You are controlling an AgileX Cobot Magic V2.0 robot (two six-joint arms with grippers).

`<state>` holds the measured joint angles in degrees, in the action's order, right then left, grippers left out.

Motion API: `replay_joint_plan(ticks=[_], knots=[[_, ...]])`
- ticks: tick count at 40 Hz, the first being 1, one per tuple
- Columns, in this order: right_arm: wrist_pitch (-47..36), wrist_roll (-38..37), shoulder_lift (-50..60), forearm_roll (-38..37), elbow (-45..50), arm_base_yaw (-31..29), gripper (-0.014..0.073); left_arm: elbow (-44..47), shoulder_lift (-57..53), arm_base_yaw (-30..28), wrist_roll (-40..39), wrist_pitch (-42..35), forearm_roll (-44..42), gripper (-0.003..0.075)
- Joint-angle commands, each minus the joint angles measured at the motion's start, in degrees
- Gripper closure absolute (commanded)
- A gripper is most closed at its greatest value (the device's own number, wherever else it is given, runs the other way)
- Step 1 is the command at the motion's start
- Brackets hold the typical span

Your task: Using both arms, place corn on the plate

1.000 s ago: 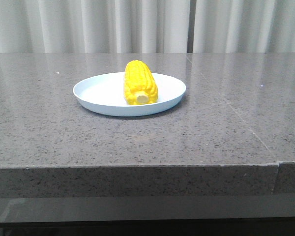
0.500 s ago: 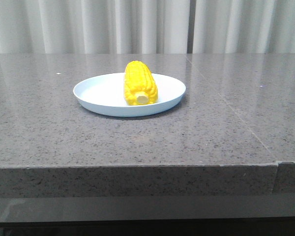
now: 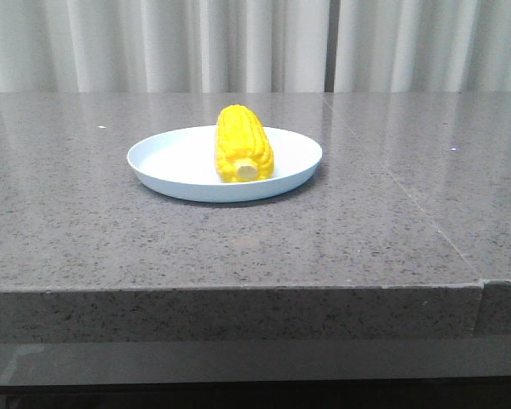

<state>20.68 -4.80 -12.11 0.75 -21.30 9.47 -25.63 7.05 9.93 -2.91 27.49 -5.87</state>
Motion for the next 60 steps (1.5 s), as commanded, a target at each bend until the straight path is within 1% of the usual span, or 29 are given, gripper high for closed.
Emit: replay_joint_plan(ticks=[1, 32, 36, 42, 45, 54, 60], knots=[[-5.0, 0.5, -0.5, -0.4, -1.5, -0.3, 0.0655, -1.4, 0.7, 0.1, -0.2, -5.3, 0.0, 0.0741], [-5.0, 0.5, -0.5, -0.4, -1.5, -0.3, 0.0655, -1.0, 0.7, 0.1, -0.2, -6.0, 0.0, 0.0741], [-5.0, 0.5, -0.5, -0.4, -1.5, -0.3, 0.0655, 1.2, -0.8, 0.0, -0.2, -9.1, 0.2, 0.0741], [-5.0, 0.5, -0.5, -0.4, -1.5, -0.3, 0.0655, 7.1, -5.6, -0.4, -0.2, -14.0, 0.2, 0.0741], [-5.0, 0.5, -0.5, -0.4, -1.5, -0.3, 0.0655, 10.4, -8.5, -2.1, -0.2, -15.4, 0.2, 0.0741], [-5.0, 0.5, -0.5, -0.4, -1.5, -0.3, 0.0655, 18.8, -8.5, -7.9, -0.2, -20.3, 1.9, 0.0741], [-5.0, 0.5, -0.5, -0.4, -1.5, -0.3, 0.0655, 23.8, -8.5, -9.0, -0.2, -23.4, 3.4, 0.0741]])
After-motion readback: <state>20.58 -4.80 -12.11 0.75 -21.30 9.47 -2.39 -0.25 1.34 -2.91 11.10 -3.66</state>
